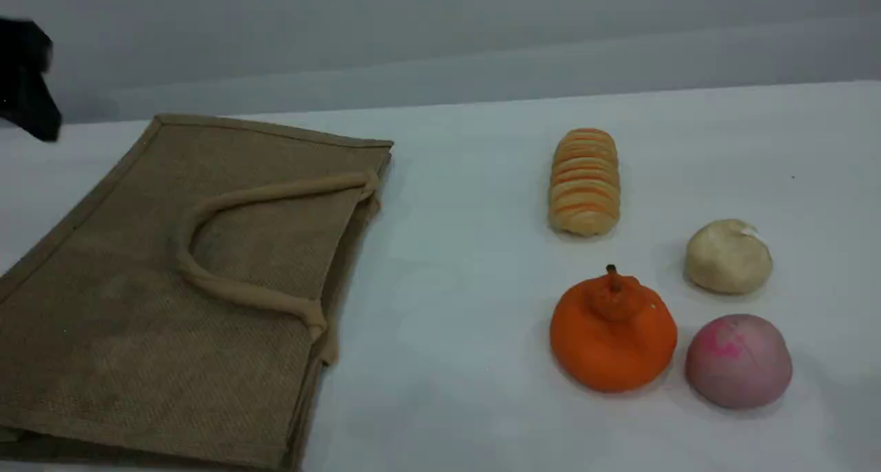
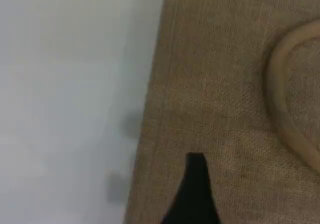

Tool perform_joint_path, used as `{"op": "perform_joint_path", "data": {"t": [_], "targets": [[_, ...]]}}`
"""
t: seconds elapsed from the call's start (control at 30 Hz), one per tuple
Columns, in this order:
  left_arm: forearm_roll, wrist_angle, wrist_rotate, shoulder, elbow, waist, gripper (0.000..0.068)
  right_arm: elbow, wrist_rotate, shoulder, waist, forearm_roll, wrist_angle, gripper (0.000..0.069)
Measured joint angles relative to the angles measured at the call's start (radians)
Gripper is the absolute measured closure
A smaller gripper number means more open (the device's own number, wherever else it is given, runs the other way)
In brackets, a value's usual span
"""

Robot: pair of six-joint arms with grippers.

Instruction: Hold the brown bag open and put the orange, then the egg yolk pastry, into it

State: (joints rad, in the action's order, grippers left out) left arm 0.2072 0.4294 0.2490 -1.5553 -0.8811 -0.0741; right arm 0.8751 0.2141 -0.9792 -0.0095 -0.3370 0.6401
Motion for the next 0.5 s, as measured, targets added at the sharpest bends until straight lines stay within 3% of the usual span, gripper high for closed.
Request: {"op": "perform_joint_path", "data": {"t": [0.23,0.5], "targets": [[-0.033,-0.046,0.0,-0.141,-0.031,-0.01,0.0164,0.0,0.022,-0.001,0.0,0.0,-0.005,0.0103],[-0.035,-0.036,0.0,-0.282,-0.16,-0.079,0.0167,0.0,0.023,0.0,0.0,0.0,-0.005,0.0103]]}}
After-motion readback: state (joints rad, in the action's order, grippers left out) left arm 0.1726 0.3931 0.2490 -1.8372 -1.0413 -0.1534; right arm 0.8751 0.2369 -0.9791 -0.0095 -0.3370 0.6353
